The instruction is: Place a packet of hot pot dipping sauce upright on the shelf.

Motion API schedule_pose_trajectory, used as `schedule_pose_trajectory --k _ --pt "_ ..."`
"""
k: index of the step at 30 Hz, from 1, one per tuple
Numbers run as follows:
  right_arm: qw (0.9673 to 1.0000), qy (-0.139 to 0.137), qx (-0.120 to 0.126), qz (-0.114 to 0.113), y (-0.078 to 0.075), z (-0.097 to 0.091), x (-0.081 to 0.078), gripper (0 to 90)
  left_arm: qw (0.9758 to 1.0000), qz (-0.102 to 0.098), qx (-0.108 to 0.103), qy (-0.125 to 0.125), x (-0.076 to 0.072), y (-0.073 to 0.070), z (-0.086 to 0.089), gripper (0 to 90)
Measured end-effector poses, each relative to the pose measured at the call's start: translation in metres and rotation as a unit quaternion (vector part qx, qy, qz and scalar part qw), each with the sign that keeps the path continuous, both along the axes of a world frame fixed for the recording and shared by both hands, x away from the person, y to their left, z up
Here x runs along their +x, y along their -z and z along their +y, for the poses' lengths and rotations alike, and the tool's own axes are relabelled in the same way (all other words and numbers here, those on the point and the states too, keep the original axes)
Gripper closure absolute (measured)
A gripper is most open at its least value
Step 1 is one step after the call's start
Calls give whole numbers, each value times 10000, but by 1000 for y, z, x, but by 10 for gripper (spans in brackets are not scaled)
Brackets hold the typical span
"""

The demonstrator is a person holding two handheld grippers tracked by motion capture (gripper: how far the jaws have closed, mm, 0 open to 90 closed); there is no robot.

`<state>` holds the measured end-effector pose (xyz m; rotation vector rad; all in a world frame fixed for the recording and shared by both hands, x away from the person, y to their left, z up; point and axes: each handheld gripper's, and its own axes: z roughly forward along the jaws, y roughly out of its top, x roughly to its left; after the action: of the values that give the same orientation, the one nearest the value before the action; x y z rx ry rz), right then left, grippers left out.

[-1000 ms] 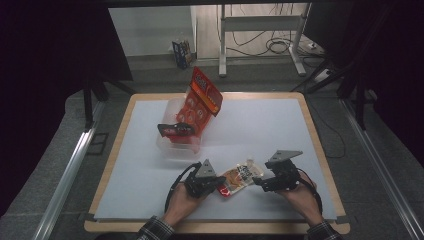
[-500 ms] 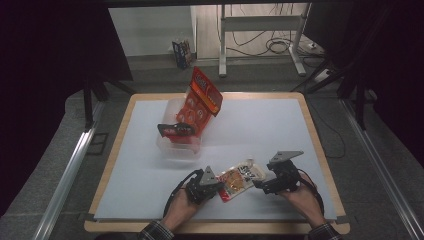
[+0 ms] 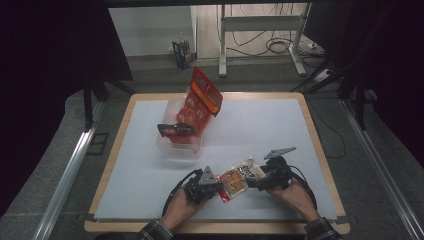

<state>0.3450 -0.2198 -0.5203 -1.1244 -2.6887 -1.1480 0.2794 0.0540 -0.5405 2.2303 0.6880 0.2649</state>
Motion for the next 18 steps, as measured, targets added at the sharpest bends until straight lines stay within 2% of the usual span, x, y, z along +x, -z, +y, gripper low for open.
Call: schedule_pose_trajectory --k 4,6,10,12,15,16,18 --pt "10000 -15 -13 43 -1 6 1 137 10000 -35 34 9 0 0 0 900" --pt "9997 48 167 181 -2 6 4 196 10000 -51 27 -5 -1 0 -2 900" --pt "9983 101 473 318 -6 5 7 299 9999 -59 88 31 -1 -1 -1 900" --pt "9981 100 502 347 -6 6 7 313 10000 -59 77 22 -1 -1 -1 900" --pt "9987 17 419 293 -6 11 7 377 9999 -70 78 22 -1 0 -1 900" --pt "9980 -100 512 347 -6 13 8 433 9999 -75 82 25 -1 0 -1 900" --pt "9979 -187 497 379 -6 17 8 465 9999 -73 75 27 -1 0 -1 900"
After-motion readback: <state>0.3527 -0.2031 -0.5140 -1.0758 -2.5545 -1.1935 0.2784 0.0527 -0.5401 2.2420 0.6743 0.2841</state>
